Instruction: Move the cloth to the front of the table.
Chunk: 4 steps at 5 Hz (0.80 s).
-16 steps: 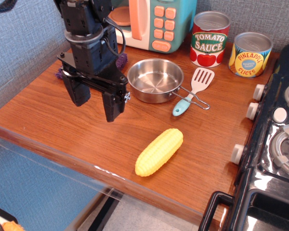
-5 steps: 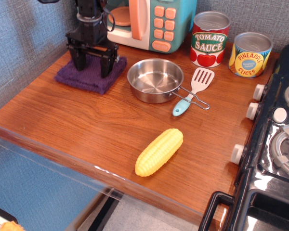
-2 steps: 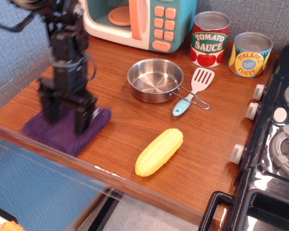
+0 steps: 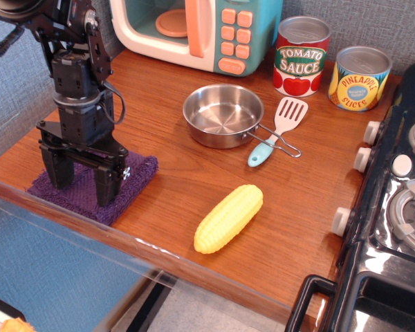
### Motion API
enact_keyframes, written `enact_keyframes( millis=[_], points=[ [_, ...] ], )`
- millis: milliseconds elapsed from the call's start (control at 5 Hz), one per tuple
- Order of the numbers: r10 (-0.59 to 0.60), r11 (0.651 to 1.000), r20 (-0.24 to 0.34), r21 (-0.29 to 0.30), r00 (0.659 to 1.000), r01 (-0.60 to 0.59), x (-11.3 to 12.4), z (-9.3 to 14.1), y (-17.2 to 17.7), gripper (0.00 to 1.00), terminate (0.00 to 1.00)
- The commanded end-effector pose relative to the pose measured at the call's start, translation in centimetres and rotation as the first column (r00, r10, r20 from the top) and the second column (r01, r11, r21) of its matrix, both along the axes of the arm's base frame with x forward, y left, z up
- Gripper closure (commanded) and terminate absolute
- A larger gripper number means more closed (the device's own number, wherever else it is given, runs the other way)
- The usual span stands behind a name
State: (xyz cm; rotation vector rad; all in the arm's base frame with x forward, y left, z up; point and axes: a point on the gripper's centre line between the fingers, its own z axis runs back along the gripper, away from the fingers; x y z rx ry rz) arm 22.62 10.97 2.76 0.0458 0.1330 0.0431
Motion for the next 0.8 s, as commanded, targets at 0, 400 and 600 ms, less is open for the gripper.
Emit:
enact_keyframes(
  millis=[0,400,600],
  points=[
    [-0.081,0.997,0.207,0.038,0.975,0.075,0.6,8.1,-0.2,0.00,0.00],
    [-0.092,0.995,0.215,-0.013,0.972,0.097,0.0,8.2,-0.2,0.00,0.00],
    [-0.032,0.999,0.221,0.040,0.975,0.024,-0.2,7.6,-0.3,0.00,0.00]
  ],
)
